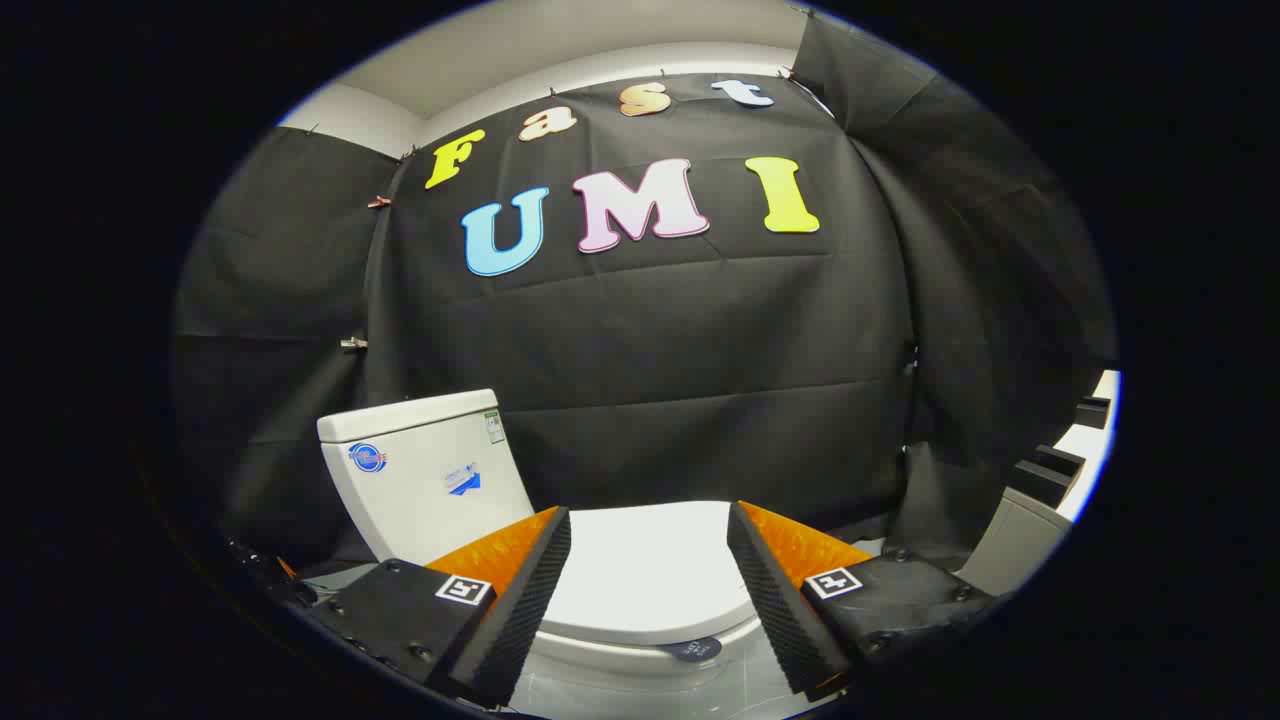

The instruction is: Open the toilet lid.

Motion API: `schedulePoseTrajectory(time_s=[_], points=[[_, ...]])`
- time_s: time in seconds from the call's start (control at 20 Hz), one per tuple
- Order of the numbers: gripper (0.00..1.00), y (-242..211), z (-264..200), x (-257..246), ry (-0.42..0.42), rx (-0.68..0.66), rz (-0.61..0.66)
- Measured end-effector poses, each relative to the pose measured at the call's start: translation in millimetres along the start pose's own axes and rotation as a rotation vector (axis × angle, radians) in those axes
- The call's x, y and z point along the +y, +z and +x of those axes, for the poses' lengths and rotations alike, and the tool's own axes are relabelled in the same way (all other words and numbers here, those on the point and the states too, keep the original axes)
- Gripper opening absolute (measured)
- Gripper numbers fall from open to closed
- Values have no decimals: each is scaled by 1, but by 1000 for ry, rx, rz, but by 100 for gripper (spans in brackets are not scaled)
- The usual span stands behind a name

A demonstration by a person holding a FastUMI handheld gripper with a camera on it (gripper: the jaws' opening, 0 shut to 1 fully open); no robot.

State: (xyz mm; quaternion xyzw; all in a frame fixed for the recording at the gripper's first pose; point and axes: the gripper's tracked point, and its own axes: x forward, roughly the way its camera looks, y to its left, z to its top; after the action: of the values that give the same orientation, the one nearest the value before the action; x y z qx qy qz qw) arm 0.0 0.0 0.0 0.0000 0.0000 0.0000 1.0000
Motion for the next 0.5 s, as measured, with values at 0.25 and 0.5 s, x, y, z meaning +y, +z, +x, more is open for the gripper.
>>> schedulePoseTrajectory(time_s=[0.25, 0.5], points=[[98, -1, 1, -1, -5, 2, 1], [98, -2, 1, 0, 2, 6, -11]])
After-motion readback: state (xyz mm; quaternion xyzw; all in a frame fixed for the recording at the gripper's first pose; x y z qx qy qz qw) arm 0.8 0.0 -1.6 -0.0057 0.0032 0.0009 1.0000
